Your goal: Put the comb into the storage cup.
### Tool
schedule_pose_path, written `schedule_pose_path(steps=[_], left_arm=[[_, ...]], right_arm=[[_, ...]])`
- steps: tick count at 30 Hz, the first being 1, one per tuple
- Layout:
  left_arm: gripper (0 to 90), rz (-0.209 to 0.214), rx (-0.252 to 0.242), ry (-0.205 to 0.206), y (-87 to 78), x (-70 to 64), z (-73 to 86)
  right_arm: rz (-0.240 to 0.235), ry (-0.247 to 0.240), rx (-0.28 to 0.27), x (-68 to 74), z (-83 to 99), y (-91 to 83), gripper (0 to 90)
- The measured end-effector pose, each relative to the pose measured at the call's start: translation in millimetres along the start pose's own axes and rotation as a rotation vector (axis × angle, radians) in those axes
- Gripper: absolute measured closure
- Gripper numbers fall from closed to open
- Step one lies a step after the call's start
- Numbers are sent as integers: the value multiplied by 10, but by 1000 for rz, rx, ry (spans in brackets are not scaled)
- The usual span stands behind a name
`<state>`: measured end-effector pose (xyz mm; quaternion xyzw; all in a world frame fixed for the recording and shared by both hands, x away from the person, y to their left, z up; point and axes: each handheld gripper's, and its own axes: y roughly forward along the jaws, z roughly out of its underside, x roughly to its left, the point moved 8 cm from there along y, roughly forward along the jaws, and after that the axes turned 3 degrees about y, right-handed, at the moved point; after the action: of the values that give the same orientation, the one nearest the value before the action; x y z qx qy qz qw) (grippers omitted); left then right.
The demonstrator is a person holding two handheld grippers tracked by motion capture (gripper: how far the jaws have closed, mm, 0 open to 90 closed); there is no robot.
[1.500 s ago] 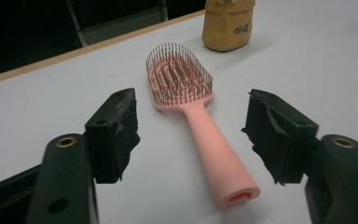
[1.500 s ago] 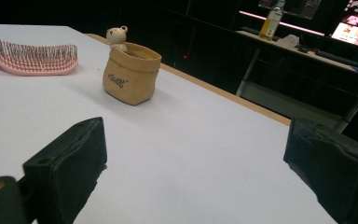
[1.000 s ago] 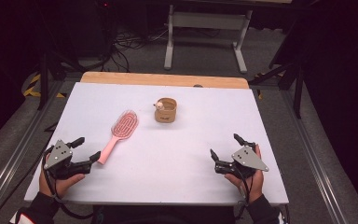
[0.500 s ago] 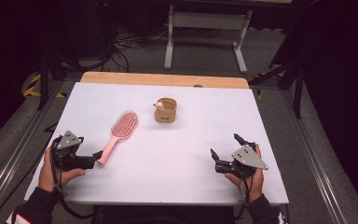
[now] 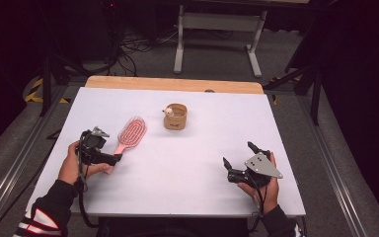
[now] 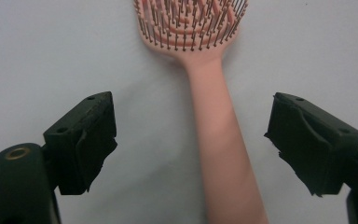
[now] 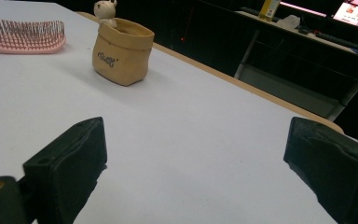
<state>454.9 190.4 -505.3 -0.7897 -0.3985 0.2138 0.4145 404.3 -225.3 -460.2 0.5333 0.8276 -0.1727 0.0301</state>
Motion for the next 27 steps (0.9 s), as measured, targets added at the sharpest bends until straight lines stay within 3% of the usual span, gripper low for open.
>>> schedule_pose_path(steps=[6,10,13,17,18,19,27], left_arm=[[234,-4,53,-8,148,4,-78],[309,-30,108,7,229,53,-77],[346,1,112,2,253,65,-89],[388,1,122,29,251,59,-102],[466,15,114,55,240,27,-103],[495,15,114,55,240,27,-103],[629,21,115,100,233,-41,-110]], right_arm=[[1,-9,12,-2,16,10,67],[2,-16,20,-3,28,18,69],[9,-30,34,-5,51,34,71],[7,-34,42,1,60,44,73],[7,-48,48,8,62,44,77],[7,-48,48,8,62,44,77],[-15,-72,64,58,76,56,79]])
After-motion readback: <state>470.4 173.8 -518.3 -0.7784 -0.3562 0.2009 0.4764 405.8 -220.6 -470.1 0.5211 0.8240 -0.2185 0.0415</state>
